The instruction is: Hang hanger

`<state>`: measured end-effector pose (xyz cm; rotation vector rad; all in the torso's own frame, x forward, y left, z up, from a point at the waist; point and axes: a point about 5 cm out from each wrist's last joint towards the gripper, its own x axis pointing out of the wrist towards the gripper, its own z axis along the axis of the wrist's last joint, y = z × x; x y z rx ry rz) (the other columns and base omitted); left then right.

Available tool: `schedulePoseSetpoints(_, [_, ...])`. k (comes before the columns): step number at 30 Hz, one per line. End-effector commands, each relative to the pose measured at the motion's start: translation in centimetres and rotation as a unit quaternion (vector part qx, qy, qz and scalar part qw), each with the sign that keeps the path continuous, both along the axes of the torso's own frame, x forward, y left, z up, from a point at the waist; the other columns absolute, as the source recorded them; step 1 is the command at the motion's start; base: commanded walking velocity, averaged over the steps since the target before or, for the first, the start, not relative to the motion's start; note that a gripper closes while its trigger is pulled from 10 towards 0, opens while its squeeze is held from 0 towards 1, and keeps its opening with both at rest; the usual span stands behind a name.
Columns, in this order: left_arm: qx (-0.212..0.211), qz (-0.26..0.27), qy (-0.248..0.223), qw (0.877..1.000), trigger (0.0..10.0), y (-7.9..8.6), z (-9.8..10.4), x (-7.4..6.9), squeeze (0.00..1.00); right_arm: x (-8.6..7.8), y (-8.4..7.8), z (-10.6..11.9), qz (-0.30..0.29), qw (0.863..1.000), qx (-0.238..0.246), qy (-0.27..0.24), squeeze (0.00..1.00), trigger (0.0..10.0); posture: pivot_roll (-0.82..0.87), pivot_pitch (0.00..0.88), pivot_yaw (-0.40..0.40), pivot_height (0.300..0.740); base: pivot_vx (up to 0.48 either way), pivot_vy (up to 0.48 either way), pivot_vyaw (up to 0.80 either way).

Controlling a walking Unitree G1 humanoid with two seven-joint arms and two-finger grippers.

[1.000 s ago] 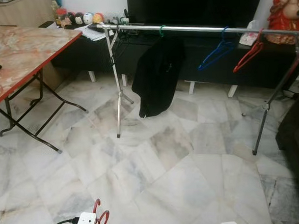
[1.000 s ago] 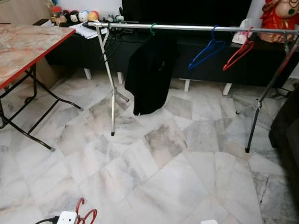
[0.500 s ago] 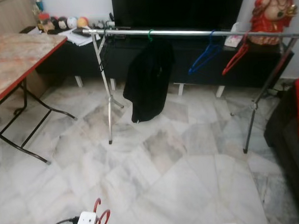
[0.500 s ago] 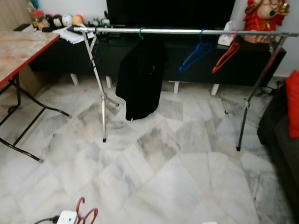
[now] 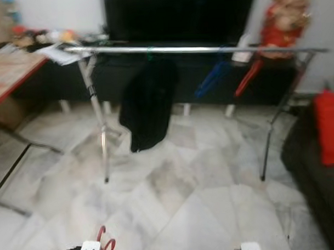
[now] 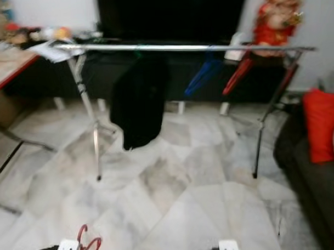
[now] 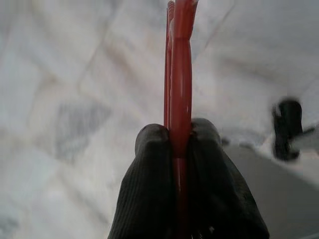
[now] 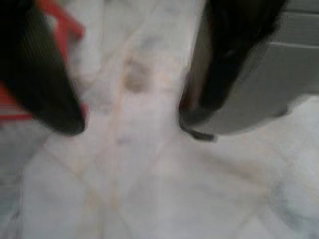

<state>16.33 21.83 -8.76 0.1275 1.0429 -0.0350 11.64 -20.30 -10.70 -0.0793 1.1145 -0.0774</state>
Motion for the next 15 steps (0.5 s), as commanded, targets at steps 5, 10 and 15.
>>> schedulePoseSetpoints(5, [-0.01,-0.016,-0.002,1.0,10.0,-1.37,-0.14,0.29,0.0,-0.42,-0.95,0.02,-0.005,1.0,-0.011,0.01,0.0,10.0,-0.08,0.0,-0.019,0.74,0.343,0.0,-0.76])
schedulePoseSetpoints(10, [-0.011,-0.014,-0.001,1.0,10.0,-1.42,-0.18,0.2,0.0,-0.32,-0.99,0.07,-0.001,1.0,-0.014,0.007,0.0,10.0,-0.07,0.0,-0.025,0.74,0.35,0.0,-0.15])
schedulePoseSetpoints(15, [-0.012,-0.014,0.0,1.0,10.0,-1.55,-0.22,0.17,0.0,-0.25,-0.99,0.1,-0.003,1.0,-0.012,0.003,0.0,10.0,-0.07,0.0,-0.024,0.74,0.359,0.0,0.0])
